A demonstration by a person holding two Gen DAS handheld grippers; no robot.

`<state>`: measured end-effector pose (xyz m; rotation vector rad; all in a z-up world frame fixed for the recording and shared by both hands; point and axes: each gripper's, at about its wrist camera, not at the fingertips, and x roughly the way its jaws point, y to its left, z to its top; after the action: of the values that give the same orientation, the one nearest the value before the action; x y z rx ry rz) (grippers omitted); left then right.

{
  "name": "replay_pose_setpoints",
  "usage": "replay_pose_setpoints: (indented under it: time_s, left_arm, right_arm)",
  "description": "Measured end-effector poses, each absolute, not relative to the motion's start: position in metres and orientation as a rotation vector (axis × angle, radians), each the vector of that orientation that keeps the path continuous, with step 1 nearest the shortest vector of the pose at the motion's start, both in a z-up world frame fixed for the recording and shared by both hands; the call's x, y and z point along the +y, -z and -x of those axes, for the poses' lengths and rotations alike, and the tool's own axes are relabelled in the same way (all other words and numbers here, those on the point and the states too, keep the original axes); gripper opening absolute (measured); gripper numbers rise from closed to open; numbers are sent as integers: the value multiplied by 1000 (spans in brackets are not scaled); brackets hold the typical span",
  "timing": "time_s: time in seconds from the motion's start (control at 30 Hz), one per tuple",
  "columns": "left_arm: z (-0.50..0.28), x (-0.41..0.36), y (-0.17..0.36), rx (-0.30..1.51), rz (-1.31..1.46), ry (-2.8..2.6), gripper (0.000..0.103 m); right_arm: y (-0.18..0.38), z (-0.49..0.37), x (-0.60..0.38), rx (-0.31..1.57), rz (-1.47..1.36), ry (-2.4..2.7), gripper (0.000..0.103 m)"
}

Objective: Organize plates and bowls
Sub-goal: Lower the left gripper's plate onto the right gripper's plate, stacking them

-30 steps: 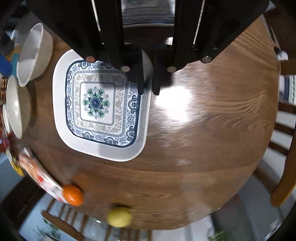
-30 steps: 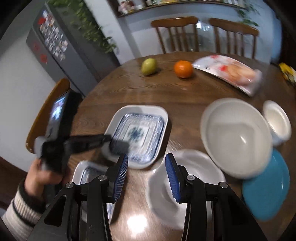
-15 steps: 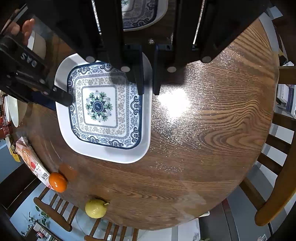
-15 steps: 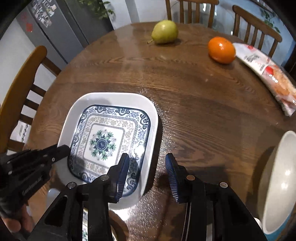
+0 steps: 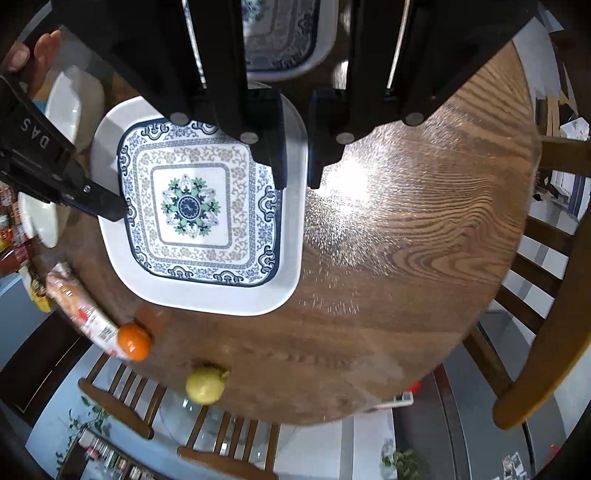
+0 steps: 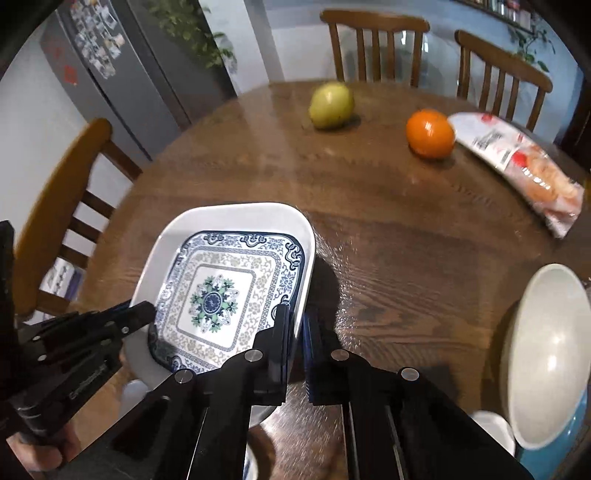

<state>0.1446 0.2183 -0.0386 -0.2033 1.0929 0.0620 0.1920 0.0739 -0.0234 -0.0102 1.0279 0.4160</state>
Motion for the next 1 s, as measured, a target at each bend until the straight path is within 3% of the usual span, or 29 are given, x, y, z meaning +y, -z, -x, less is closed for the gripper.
replay_pose_setpoints:
  time_s: [0.37, 1.0]
  left_arm:
    - [-77, 204, 2, 1014, 189, -85, 10]
    - [-10, 195, 38, 1098, 184, -167, 11]
  right_arm:
    - [-11, -125, 54, 954, -55, -481, 9]
    - [27, -57, 48, 1045, -36, -558, 10]
